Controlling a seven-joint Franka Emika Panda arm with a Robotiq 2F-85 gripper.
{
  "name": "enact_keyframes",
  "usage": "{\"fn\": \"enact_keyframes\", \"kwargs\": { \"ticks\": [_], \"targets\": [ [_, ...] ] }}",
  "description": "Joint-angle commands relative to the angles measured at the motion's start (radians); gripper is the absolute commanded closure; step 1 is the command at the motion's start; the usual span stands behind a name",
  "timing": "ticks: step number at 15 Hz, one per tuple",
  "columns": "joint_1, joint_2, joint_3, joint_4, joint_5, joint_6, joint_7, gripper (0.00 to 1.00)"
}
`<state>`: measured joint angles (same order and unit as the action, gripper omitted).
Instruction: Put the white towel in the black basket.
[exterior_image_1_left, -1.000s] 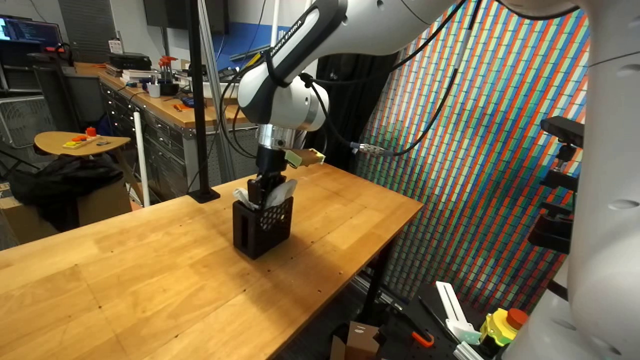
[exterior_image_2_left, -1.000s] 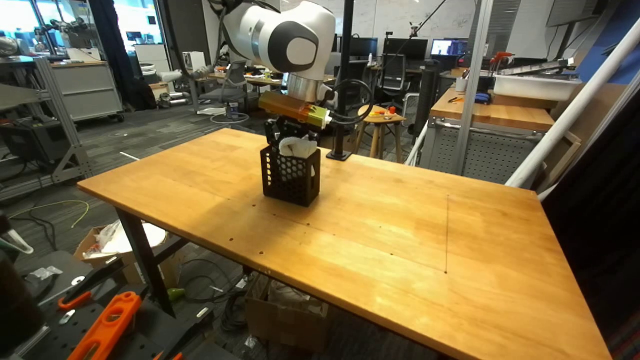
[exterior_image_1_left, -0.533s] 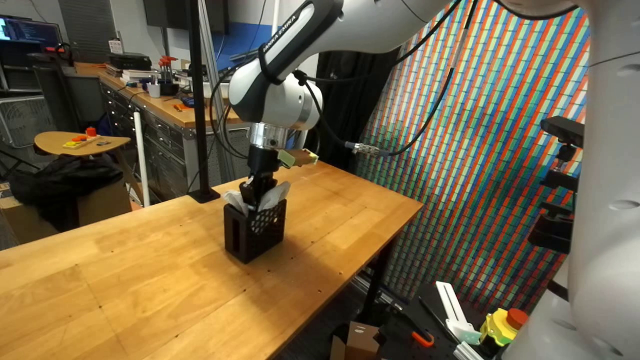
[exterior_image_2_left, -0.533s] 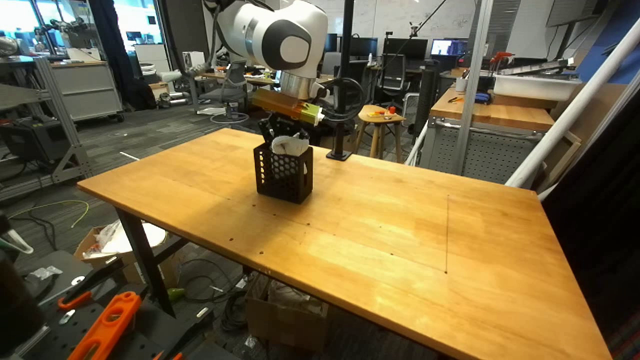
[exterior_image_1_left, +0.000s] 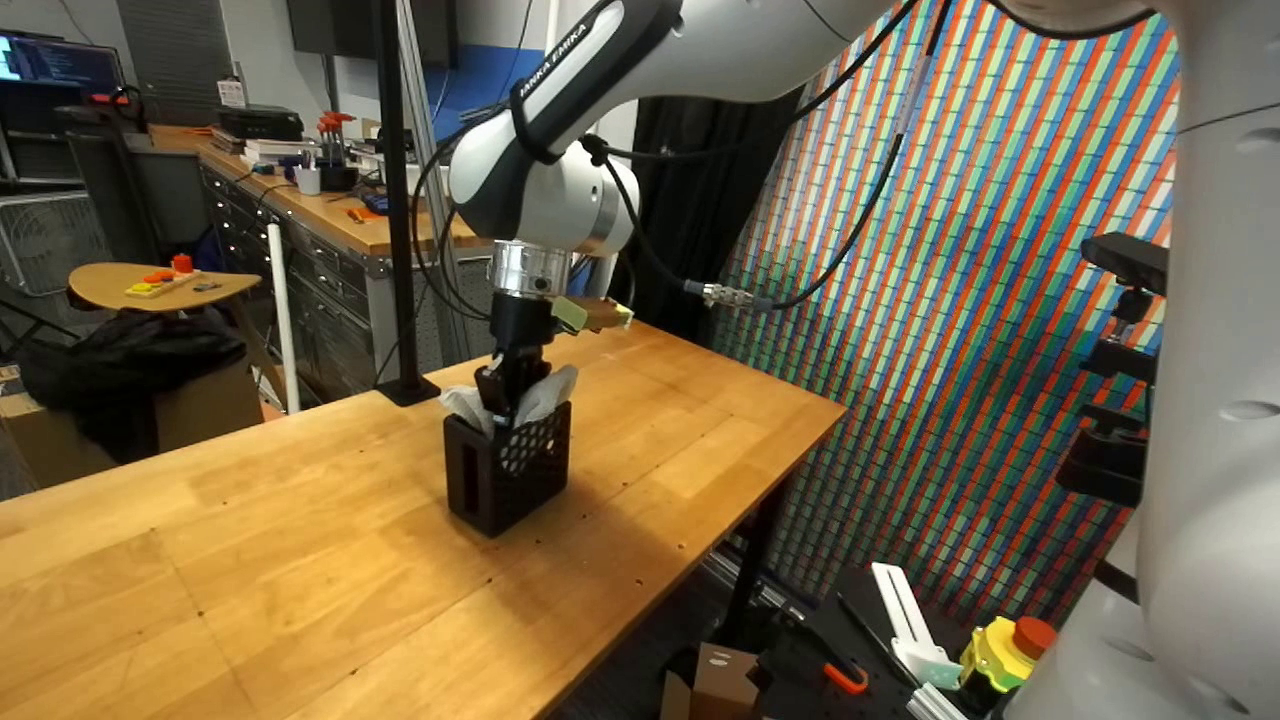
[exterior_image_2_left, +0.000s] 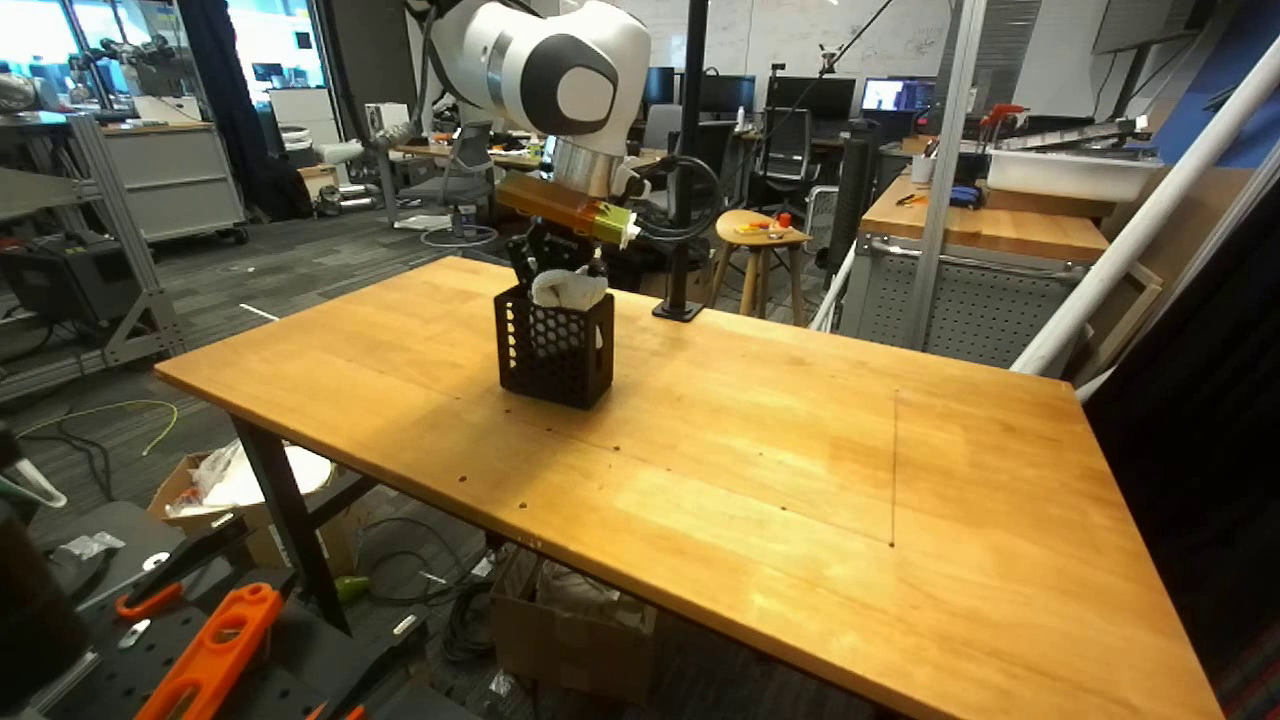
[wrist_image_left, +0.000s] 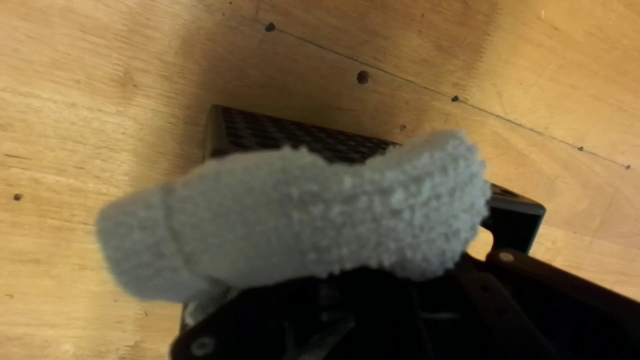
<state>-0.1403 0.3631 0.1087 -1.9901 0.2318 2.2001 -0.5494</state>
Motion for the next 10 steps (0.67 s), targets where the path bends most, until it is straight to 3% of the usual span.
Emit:
{"fn": "enact_keyframes", "kwargs": {
  "ticks": [1, 2, 3, 4, 5, 6, 7, 9, 10],
  "targets": [
    [0.009, -0.011, -0.016, 0.026, -0.006, -0.034, 0.027, 0.61],
    [0.008, -0.010, -0.017, 0.029, -0.004, -0.034, 0.026, 0.93],
    [0.007, -0.010, -0.019, 0.031, -0.002, -0.032, 0.027, 0.96],
    [0.007, -0.010, -0.020, 0.031, -0.001, -0.028, 0.030, 0.66],
    [0.007, -0.010, -0.021, 0.033, -0.001, -0.026, 0.031, 0.88],
    [0.007, -0.010, -0.021, 0.034, 0.001, -0.024, 0.032, 0.75],
    [0.007, -0.010, -0.022, 0.035, 0.001, -0.023, 0.035, 0.86],
    [0.008, -0.009, -0.022, 0.036, 0.001, -0.024, 0.038, 0.89],
    [0.008, -0.011, -0.021, 0.035, 0.002, -0.023, 0.039, 0.61]
  ]
}}
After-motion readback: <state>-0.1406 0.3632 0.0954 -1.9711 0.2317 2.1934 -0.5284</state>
